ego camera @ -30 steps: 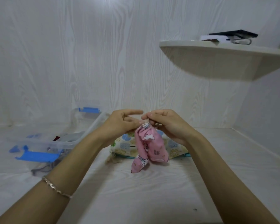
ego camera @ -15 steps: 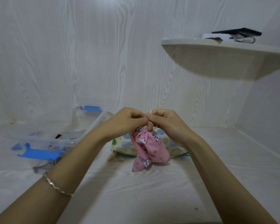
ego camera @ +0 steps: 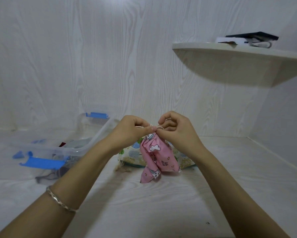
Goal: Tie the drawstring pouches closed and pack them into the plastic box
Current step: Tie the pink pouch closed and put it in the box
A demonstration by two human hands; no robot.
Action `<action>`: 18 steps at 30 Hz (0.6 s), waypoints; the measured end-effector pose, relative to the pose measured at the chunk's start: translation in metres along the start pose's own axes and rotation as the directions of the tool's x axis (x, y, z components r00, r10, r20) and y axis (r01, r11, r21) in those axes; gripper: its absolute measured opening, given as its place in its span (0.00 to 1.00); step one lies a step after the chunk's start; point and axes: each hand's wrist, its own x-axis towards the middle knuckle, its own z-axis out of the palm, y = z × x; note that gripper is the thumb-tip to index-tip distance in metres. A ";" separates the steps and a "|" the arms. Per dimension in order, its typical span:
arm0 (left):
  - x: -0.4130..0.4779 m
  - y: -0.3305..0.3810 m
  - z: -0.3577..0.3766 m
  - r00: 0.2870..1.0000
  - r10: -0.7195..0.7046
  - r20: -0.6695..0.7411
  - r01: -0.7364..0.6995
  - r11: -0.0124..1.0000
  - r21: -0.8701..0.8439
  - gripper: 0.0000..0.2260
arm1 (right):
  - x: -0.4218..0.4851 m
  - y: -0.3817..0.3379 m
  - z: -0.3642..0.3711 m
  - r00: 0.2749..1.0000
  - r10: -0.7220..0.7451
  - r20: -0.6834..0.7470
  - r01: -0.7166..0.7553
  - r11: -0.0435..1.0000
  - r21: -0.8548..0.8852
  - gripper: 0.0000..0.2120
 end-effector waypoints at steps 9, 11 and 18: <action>0.006 0.005 -0.007 0.996 0.078 0.037 -0.083 0.985 0.151 0.10 | 0.001 -0.005 0.001 0.957 -0.276 0.085 0.287 0.873 -0.394 0.10; 0.006 0.007 -0.009 0.994 0.073 0.079 -0.086 0.982 0.169 0.11 | 0.001 -0.006 0.000 0.961 -0.254 0.113 0.278 0.875 -0.396 0.10; 0.000 0.014 -0.011 0.984 0.068 0.163 -0.090 0.988 0.127 0.13 | 0.001 -0.006 0.003 0.980 -0.176 0.092 0.197 0.929 -0.314 0.11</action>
